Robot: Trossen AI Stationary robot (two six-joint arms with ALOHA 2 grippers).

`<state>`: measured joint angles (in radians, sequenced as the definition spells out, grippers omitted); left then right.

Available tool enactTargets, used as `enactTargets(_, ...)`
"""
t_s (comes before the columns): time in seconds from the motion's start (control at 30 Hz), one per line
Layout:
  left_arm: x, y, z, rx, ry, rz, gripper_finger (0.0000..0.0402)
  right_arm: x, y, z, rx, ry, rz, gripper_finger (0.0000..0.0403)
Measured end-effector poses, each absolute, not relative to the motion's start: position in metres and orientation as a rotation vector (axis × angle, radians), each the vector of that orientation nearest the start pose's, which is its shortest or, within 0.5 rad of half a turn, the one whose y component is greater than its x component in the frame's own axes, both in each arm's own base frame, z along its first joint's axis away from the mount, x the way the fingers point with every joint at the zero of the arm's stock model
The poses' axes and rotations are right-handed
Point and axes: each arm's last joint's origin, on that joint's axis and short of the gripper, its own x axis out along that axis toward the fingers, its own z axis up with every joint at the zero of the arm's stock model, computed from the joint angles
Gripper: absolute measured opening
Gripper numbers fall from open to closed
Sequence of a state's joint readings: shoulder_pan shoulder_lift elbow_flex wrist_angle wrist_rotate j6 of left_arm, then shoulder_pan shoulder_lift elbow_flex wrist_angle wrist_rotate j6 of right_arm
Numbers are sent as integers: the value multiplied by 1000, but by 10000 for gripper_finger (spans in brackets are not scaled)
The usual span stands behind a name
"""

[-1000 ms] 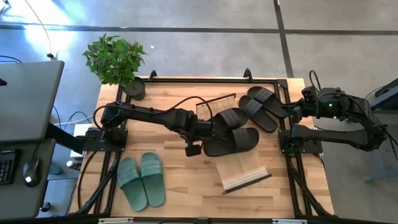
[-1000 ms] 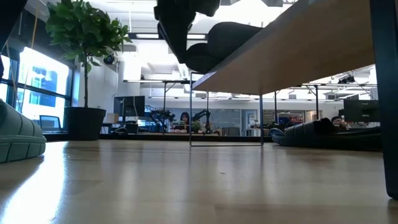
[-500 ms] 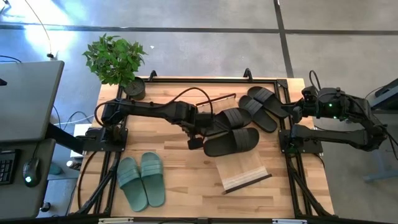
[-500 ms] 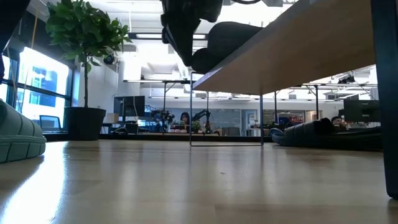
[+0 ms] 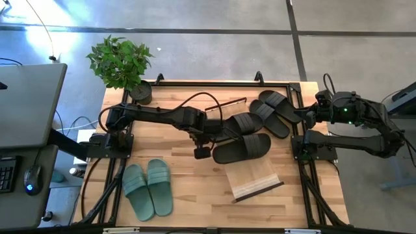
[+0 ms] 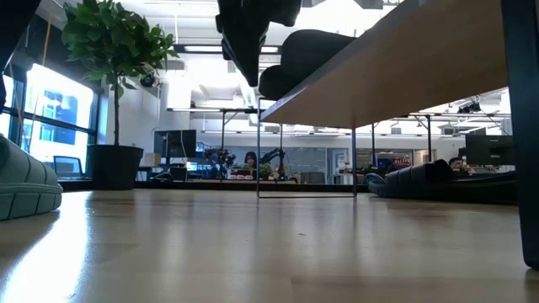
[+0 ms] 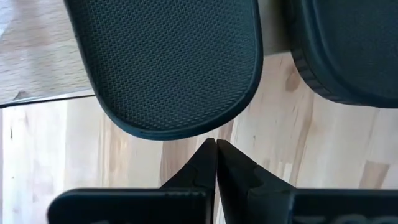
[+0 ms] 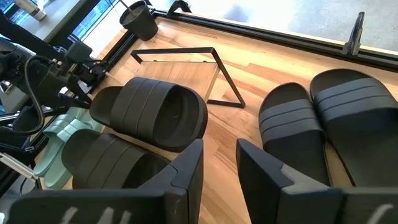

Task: Pick and place slides into the shelf
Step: Move the green slides under the shelf

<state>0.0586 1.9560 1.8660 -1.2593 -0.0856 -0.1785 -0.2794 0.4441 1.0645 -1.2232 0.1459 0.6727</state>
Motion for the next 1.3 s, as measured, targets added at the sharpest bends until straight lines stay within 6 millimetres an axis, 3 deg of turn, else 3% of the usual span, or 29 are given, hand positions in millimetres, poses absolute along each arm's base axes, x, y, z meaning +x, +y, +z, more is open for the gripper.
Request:
enactTargets(0.3,390,16,292,-84,1342,140,1,23,-11,354,682,445,-602,87)
enactTargets(0.7,384,29,291,-82,1366,370,2,23,-11,354,681,444,-604,87)
enactTargets(1.3,381,23,290,-150,1421,259,2,23,-11,354,689,443,-605,87)
